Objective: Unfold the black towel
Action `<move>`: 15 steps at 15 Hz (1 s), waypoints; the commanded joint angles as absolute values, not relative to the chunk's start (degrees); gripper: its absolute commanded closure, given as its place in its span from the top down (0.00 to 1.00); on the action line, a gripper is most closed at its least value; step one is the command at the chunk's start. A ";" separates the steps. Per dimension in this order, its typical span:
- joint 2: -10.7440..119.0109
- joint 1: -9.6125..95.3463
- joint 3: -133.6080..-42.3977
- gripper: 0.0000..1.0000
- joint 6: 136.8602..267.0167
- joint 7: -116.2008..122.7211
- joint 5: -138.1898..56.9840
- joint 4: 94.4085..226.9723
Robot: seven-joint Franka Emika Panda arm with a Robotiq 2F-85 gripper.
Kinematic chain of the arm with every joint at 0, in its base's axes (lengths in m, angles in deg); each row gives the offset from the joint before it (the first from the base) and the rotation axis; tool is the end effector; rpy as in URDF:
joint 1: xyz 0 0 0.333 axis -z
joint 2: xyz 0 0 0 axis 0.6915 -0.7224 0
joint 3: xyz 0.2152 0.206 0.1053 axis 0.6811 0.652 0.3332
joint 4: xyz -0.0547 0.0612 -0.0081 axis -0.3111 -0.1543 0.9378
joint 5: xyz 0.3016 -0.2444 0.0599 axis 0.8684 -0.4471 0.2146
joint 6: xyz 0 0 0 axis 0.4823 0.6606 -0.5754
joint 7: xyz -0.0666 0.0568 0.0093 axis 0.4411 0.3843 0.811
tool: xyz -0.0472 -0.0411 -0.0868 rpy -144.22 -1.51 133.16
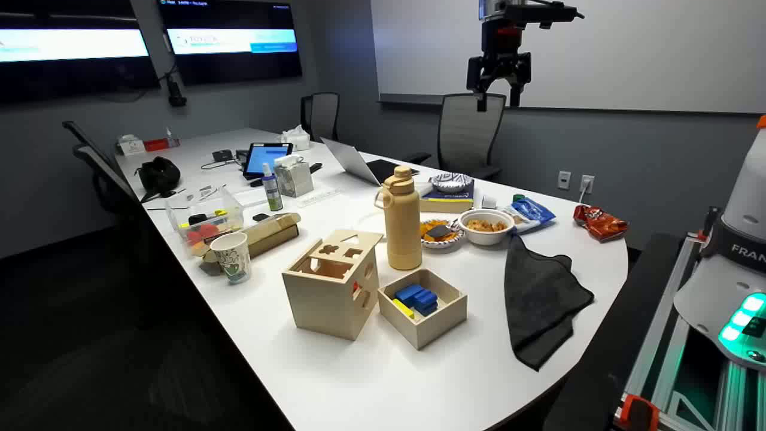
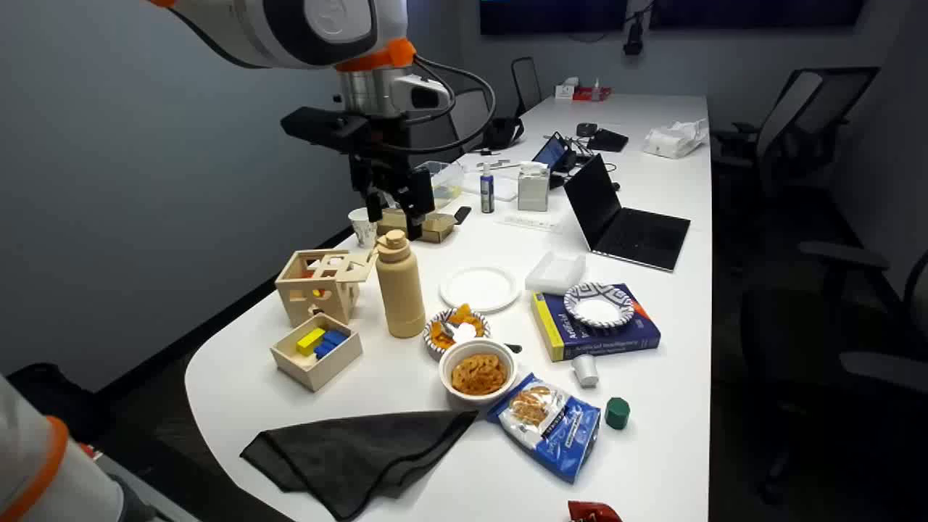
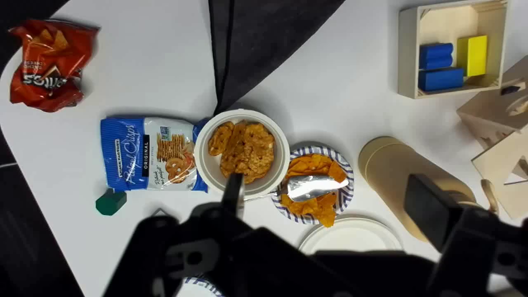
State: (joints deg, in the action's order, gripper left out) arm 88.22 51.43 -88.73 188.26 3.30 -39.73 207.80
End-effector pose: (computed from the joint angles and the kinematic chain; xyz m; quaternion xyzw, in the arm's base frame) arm 0.4278 -0.0959 0.4170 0.9907 -0.1358 -0.0093 0.0023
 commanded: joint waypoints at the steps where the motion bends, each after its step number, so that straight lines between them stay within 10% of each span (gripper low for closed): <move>1: 88.22 51.21 -88.95 1.00 188.16 3.26 -39.80 207.69; 15: 72.14 51.39 -90.14 1.00 200.79 2.23 -35.20 214.82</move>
State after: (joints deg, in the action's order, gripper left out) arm 75.96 51.43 -89.32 197.04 3.33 -36.83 212.52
